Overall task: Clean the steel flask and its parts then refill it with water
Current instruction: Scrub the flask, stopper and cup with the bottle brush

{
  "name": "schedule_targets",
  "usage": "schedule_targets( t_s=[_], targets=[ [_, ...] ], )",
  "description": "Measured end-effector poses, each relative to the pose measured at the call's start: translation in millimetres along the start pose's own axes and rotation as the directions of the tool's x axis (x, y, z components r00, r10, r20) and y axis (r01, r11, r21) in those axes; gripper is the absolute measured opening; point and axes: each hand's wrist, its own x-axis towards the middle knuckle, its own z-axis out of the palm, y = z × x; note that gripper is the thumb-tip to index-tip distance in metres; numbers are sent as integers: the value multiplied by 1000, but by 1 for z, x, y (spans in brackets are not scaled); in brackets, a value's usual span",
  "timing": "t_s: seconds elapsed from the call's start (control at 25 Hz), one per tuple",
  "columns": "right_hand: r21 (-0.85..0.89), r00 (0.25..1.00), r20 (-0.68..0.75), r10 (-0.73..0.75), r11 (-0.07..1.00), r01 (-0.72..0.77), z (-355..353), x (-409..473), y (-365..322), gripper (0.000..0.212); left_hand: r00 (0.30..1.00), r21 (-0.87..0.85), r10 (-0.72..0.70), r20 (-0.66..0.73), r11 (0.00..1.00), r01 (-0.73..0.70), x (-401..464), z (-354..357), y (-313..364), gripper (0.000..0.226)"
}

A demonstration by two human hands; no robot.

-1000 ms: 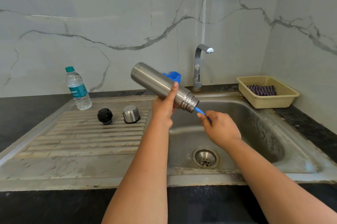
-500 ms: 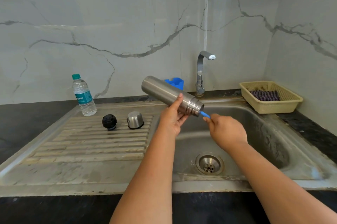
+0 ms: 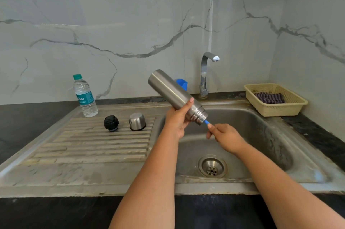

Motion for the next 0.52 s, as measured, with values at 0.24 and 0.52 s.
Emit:
schedule_targets(
  t_s=[0.24, 0.52],
  targets=[
    [-185, 969, -103, -225, 962, 204, -3, 2, -12, 24, 976, -180, 20, -217, 982, -61, 13, -23, 12, 58],
    [318, 967, 247, -67, 948, -16, -18, -6, -16, 29, 936, -193, 133, -325, 960, -204, 5, -34, 34, 45]
  ],
)
